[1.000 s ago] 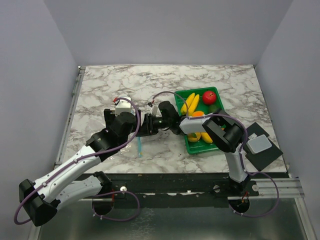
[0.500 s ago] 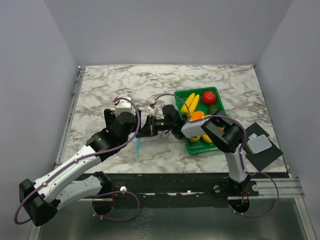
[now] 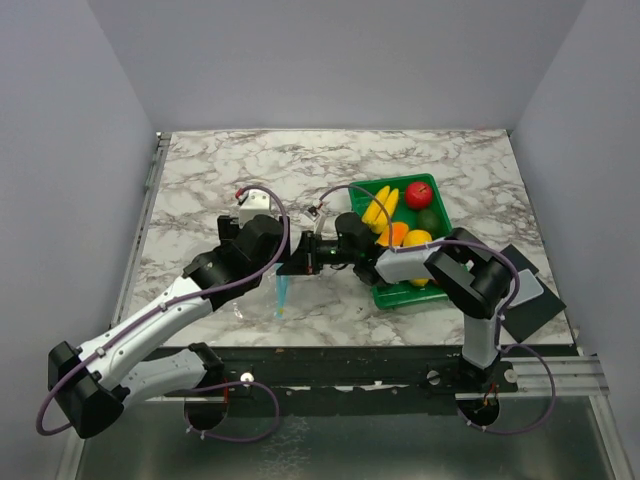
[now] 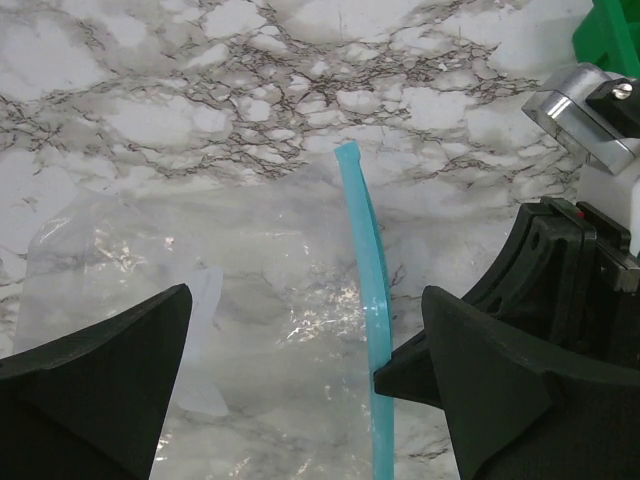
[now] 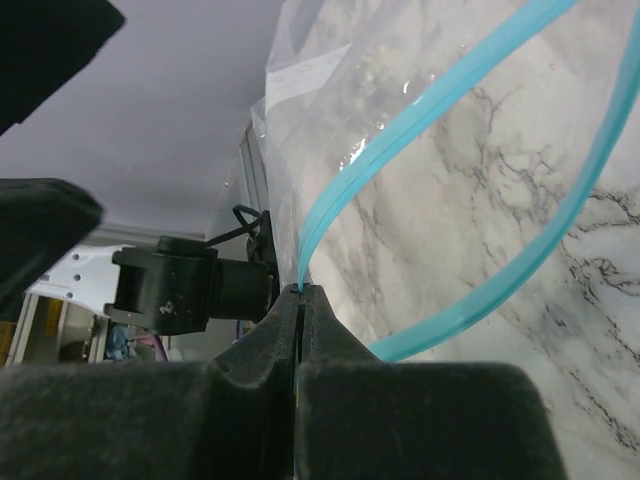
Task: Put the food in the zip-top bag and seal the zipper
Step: Pick up the zipper food storage bag at the center of the board, then open the zipper of the food storage bag at the center of the board.
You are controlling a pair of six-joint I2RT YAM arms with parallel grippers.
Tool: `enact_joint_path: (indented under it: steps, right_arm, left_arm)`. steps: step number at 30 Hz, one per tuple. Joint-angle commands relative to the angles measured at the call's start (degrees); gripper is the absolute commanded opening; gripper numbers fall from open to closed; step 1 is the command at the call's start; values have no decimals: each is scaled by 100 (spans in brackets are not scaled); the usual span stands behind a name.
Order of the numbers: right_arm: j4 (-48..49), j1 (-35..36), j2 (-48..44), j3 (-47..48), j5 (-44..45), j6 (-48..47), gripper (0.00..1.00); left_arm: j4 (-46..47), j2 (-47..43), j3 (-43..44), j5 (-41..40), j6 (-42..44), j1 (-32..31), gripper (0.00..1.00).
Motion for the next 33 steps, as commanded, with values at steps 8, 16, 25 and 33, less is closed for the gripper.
enact_joint_path:
  steps: [8,16,25,33]
  right_arm:
    - [-331,230,-569,-244,576,-710,1]
    - [-314,307,-642,-381,647,-741,1]
    - [-227,362,-747,-551,684,-714,1]
    - [-221,391,-800,-615,709,-712,1]
  left_arm:
    - [-698,704,520,661,-450,12,99]
    - [-674,1050,346,502,-476,15,94]
    - [-444,1310,157,327,-469,56,87]
    - [-313,1560,57,541,-476,109,81]
